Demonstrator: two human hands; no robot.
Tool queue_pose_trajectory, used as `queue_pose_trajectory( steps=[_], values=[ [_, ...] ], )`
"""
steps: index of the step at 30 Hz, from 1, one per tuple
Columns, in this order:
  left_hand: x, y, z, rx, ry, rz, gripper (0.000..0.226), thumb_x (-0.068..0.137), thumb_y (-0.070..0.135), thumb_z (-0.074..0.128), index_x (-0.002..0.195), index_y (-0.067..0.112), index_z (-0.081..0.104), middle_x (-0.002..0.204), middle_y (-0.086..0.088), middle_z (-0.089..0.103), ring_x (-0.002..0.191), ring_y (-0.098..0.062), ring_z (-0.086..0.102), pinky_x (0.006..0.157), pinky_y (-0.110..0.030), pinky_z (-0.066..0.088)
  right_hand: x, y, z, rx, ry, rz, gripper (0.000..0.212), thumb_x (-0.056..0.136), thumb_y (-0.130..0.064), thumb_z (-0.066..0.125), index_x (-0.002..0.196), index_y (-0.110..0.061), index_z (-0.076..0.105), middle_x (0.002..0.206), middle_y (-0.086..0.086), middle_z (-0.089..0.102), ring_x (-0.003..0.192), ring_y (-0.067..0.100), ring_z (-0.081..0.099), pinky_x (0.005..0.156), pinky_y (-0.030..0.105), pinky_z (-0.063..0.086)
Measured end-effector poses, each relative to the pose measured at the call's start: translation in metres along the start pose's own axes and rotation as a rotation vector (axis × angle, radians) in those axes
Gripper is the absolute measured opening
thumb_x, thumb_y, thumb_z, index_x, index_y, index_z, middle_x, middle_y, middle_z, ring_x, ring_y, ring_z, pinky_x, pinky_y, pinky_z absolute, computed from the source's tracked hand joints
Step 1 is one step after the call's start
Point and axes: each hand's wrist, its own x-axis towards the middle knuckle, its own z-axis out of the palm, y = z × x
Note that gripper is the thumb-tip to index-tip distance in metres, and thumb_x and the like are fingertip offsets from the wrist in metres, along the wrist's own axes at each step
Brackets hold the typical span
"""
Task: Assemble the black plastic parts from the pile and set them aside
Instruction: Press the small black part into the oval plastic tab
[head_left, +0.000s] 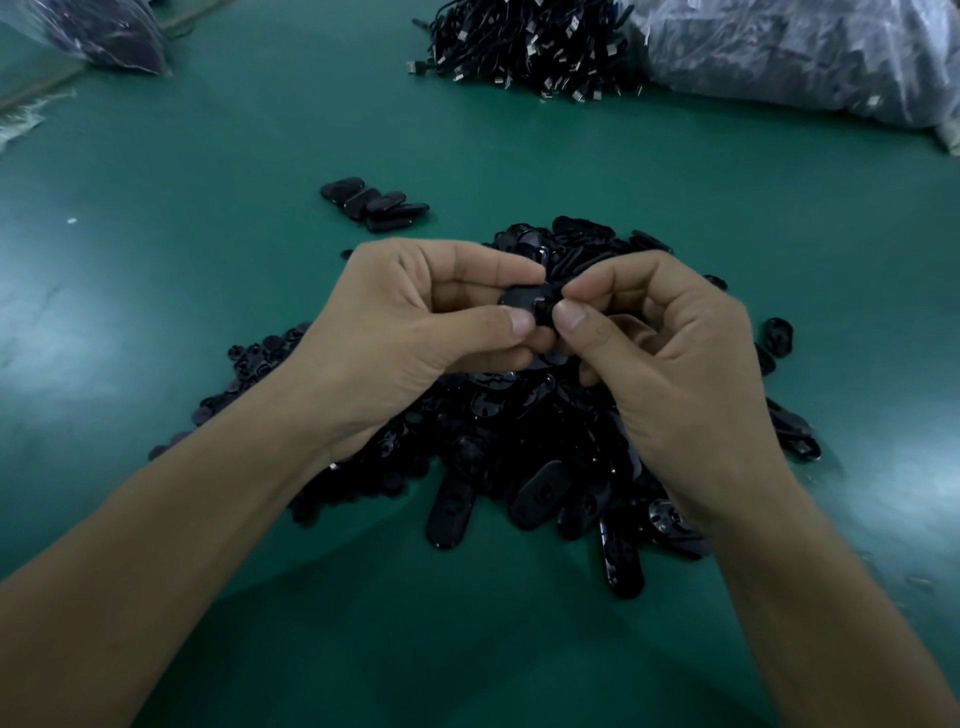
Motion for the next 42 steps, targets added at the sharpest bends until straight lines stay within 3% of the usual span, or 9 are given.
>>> queue_pose_trajectory(
  steps=[4, 9, 15, 21, 27, 34, 42],
  values=[
    [-0.0005, 0.0003, 0.0008, -0.004, -0.023, 0.006, 0.025, 0.068, 0.01, 0.076, 0.092, 0.015, 0.078, 0.082, -0.011, 0.077, 0.078, -0.02, 0.076, 0.068, -0.024, 0.06, -0.0004, -0.0008, 0.0011, 0.015, -0.001, -0.011, 0.018, 0.093, -0.003, 0.068, 0.089, -0.02, 0.064, 0.075, -0.014, 0.064, 0.065, -0.002, 0.064, 0.06, 0.01, 0.047],
    [-0.0004, 0.0004, -0.0002, 0.003, -0.041, 0.01, 0.026, 0.07, 0.01, 0.076, 0.095, 0.014, 0.076, 0.083, -0.01, 0.078, 0.078, -0.019, 0.076, 0.067, -0.024, 0.06, 0.0, 0.0008, 0.0003, 0.044, 0.01, 0.024, 0.017, 0.09, -0.005, 0.071, 0.094, -0.02, 0.065, 0.081, -0.002, 0.061, 0.065, 0.001, 0.065, 0.062, 0.013, 0.048],
    [0.0005, 0.0008, -0.0026, -0.012, -0.078, -0.017, 0.026, 0.074, 0.011, 0.075, 0.099, 0.013, 0.076, 0.086, -0.014, 0.077, 0.081, -0.021, 0.076, 0.07, -0.024, 0.06, 0.0019, -0.0005, -0.0049, 0.131, -0.04, 0.054, 0.013, 0.087, -0.005, 0.072, 0.095, -0.013, 0.068, 0.07, -0.012, 0.071, 0.064, -0.002, 0.067, 0.061, 0.008, 0.049],
    [0.0013, -0.0011, -0.0026, 0.036, -0.093, -0.037, 0.027, 0.076, 0.012, 0.072, 0.103, 0.014, 0.074, 0.088, -0.014, 0.077, 0.084, -0.022, 0.076, 0.07, -0.024, 0.06, 0.0024, -0.0016, -0.0059, 0.095, -0.069, 0.072, 0.01, 0.082, -0.014, 0.073, 0.09, -0.014, 0.068, 0.067, -0.013, 0.071, 0.059, -0.004, 0.065, 0.058, 0.007, 0.048],
    [0.001, -0.0022, -0.0006, 0.114, -0.085, -0.022, 0.026, 0.078, 0.015, 0.071, 0.104, 0.014, 0.072, 0.09, -0.01, 0.078, 0.083, -0.019, 0.076, 0.07, -0.023, 0.06, 0.0017, 0.0017, -0.0057, 0.063, -0.066, 0.106, 0.007, 0.086, -0.011, 0.074, 0.09, -0.014, 0.069, 0.071, -0.01, 0.073, 0.063, -0.002, 0.067, 0.059, 0.008, 0.048],
    [0.0016, -0.0033, -0.0017, 0.205, 0.014, -0.046, 0.026, 0.07, 0.024, 0.077, 0.091, 0.009, 0.072, 0.078, -0.011, 0.076, 0.068, -0.018, 0.074, 0.061, -0.022, 0.058, 0.0006, 0.004, -0.0043, 0.052, -0.062, 0.124, 0.007, 0.086, -0.012, 0.076, 0.09, -0.012, 0.07, 0.077, -0.001, 0.073, 0.068, 0.004, 0.066, 0.062, 0.013, 0.049],
    [0.0038, -0.0014, -0.0013, 0.17, 0.009, -0.051, 0.009, 0.075, 0.016, 0.074, 0.082, 0.01, 0.071, 0.067, -0.006, 0.072, 0.057, -0.011, 0.068, 0.055, -0.018, 0.055, 0.0007, 0.0027, -0.0067, 0.074, -0.066, 0.133, 0.008, 0.089, -0.008, 0.073, 0.093, -0.016, 0.074, 0.069, -0.003, 0.071, 0.061, 0.004, 0.064, 0.059, 0.014, 0.049]
  ],
)
